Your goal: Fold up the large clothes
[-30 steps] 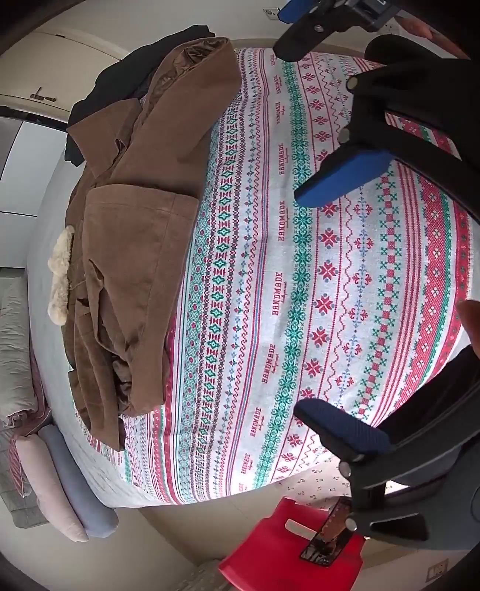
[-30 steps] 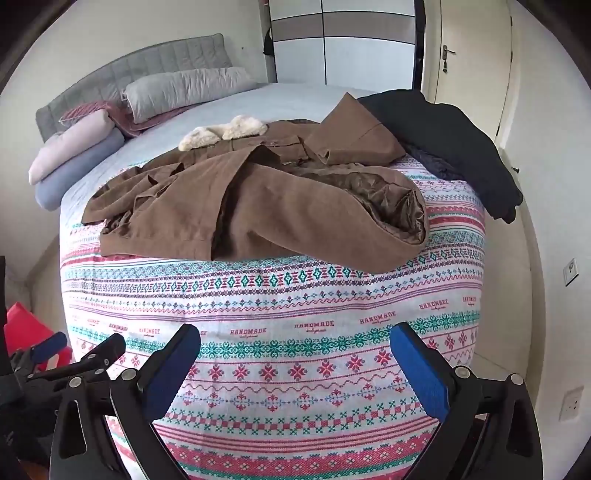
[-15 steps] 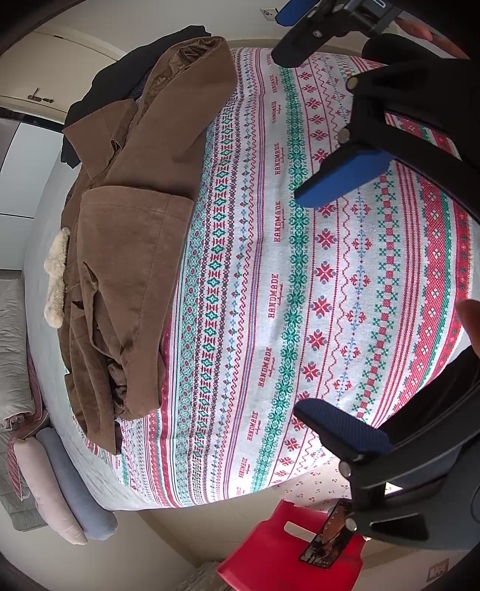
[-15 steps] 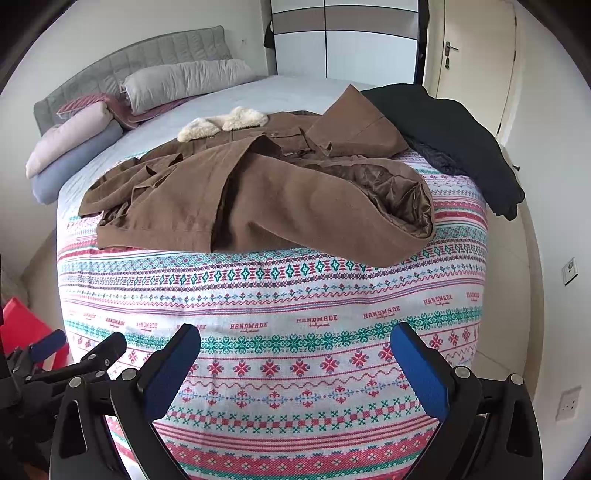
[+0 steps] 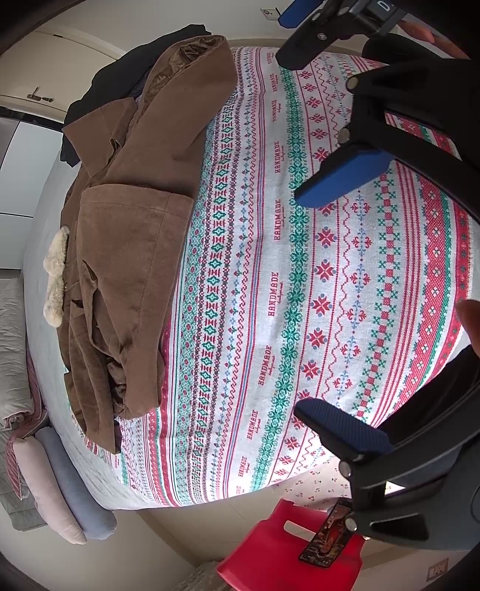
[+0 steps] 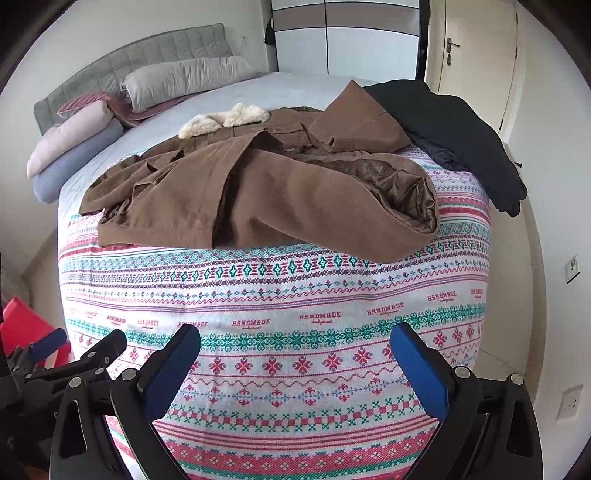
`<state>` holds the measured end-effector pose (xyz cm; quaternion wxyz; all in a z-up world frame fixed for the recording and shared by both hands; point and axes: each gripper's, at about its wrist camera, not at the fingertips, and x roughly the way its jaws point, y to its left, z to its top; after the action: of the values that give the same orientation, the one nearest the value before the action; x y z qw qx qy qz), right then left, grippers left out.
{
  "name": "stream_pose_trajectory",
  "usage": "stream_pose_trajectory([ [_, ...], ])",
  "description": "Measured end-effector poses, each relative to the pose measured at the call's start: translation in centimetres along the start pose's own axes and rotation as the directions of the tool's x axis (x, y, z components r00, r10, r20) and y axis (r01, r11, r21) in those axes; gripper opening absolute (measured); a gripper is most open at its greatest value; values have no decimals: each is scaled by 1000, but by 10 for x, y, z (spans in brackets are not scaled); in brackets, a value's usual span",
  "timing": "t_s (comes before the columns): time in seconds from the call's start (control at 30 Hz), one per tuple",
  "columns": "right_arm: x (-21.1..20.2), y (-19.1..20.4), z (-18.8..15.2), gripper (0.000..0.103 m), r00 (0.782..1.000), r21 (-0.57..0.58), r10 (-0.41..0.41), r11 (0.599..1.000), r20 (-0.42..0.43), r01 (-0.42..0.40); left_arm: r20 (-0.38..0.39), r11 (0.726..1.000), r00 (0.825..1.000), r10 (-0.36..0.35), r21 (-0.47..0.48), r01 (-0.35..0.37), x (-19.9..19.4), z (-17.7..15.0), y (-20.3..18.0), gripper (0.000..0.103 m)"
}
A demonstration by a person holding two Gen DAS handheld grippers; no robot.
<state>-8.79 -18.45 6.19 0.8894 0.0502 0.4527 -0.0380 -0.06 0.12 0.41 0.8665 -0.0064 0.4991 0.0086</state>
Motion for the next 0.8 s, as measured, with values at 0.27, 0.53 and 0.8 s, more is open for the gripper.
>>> stream_pose_trajectory([
  [0.27, 1, 1, -1, 103, 1000, -1, 8, 1000, -6, -8, 0, 1000, 1000, 0, 1, 0, -1, 0, 0, 103],
  [0.53, 2, 1, -2, 103, 1000, -2, 9, 1000, -10, -9, -1, 1000, 1000, 2, 1, -2, -1, -1, 0, 103],
  [0.8, 3, 0, -2, 103, 1000, -1, 12, 1000, -8, -12, 0, 1000, 1000, 5, -2, -5, 0, 0, 0, 103],
])
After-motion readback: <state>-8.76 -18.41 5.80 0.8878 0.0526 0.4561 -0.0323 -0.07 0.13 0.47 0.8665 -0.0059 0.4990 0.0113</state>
